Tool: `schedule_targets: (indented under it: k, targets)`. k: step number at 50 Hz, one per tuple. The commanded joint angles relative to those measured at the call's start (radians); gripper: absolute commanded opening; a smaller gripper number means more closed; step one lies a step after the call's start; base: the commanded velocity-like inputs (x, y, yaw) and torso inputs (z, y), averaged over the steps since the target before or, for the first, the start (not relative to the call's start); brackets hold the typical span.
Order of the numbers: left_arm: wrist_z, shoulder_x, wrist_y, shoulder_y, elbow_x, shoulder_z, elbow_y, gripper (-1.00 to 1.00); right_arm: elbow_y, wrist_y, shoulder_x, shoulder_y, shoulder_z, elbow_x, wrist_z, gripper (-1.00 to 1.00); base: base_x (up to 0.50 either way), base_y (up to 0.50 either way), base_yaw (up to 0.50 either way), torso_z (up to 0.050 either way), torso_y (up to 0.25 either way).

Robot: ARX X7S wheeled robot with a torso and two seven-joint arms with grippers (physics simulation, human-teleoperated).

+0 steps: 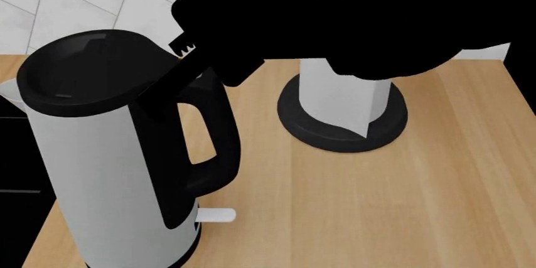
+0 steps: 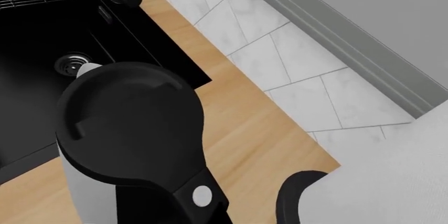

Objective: Press the button to open the lid of the electric kettle.

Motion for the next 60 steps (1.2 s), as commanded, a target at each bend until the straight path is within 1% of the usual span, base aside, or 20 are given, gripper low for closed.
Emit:
schedule_targets:
  k: [1, 11, 23, 31, 42, 60]
  targets:
    - [0.0, -0.002, 0.01, 0.004, 0.005, 0.015, -0.006, 1.0, 0.035, -0.031, -0.027, 0.002, -0.053, -0.095, -0.101, -1.0, 0.0, 0.0, 0.0, 0.0, 0.0]
    - [-0.009, -0.01, 0.008, 0.001, -0.005, 0.009, -0.005, 1.0, 0.092, -0.024, -0.068, 0.021, -0.107, -0.137, -0.144, -1.0, 0.0, 0.0, 0.0, 0.0, 0.0]
    - [-0.016, -0.017, 0.01, 0.003, -0.011, 0.009, -0.002, 1.0, 0.081, -0.03, -0.099, 0.027, -0.125, -0.126, -0.158, -1.0, 0.0, 0.0, 0.0, 0.0, 0.0]
    - [-0.021, -0.021, 0.011, 0.001, -0.018, 0.007, -0.005, 1.0, 0.094, -0.046, -0.107, 0.024, -0.157, -0.162, -0.199, -1.0, 0.0, 0.0, 0.0, 0.0, 0.0]
    - [-0.025, -0.024, 0.017, 0.001, -0.018, 0.01, -0.012, 1.0, 0.098, -0.038, -0.11, 0.008, -0.193, -0.165, -0.204, -1.0, 0.0, 0.0, 0.0, 0.0, 0.0]
    - [-0.034, -0.033, 0.021, 0.004, -0.028, 0.009, -0.008, 1.0, 0.16, -0.044, -0.153, 0.01, -0.266, -0.215, -0.247, -1.0, 0.0, 0.0, 0.0, 0.0, 0.0]
